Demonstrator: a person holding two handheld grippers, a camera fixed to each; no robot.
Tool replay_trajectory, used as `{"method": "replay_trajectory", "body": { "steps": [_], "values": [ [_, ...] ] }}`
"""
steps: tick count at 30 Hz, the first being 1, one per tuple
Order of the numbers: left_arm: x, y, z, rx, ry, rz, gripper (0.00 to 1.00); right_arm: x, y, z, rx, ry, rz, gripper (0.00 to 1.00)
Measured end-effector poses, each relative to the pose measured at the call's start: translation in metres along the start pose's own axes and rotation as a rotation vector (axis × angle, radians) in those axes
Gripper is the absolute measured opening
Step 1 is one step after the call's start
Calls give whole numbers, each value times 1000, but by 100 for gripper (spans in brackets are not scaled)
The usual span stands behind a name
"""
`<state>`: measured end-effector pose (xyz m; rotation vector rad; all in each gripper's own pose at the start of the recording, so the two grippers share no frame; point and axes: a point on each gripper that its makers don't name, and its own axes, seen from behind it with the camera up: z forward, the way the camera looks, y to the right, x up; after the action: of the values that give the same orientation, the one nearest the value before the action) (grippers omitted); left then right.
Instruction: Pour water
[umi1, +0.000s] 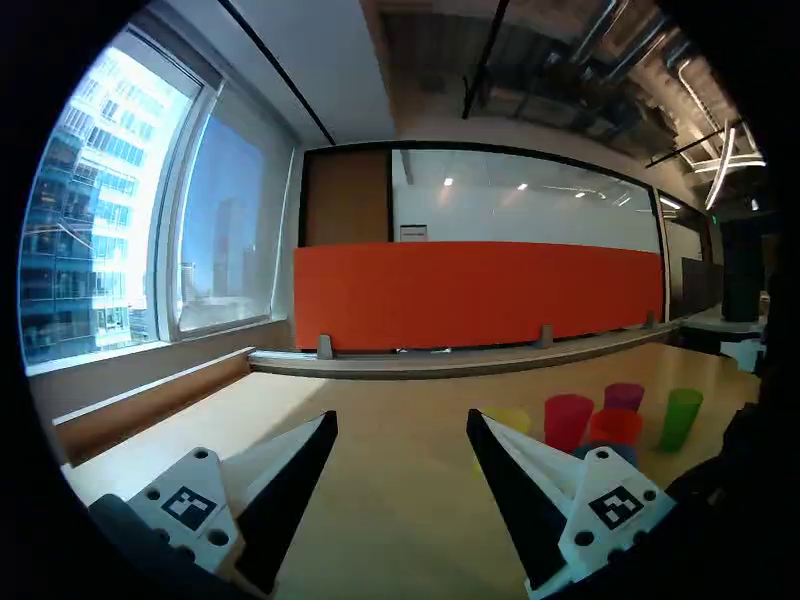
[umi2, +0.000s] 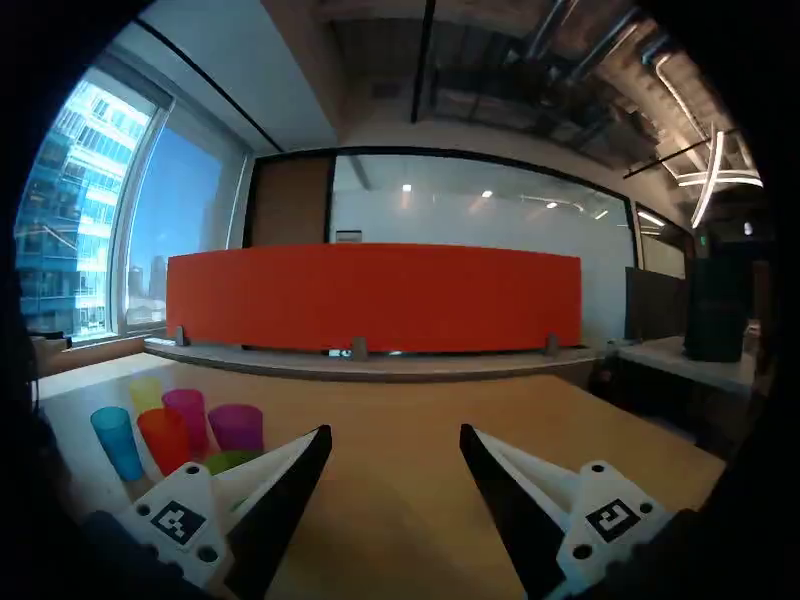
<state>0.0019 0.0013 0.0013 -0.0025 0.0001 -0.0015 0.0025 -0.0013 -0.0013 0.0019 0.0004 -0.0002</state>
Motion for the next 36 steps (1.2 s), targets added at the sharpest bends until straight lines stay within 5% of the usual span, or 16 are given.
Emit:
{"method": "replay_trajectory", "body": {
  "steps": [14,26,36],
  "values": [
    [71,11,19,-56,-20,35,96,95,-14,-9,47,-10,-42,99],
    [117,24,33,-151,-83,31,96,166,-19,-6,103,-28,5,99],
    [160,35,39,-212,-53,38,96,181,-26,-9,149,-53,20,99]
  ]
}}
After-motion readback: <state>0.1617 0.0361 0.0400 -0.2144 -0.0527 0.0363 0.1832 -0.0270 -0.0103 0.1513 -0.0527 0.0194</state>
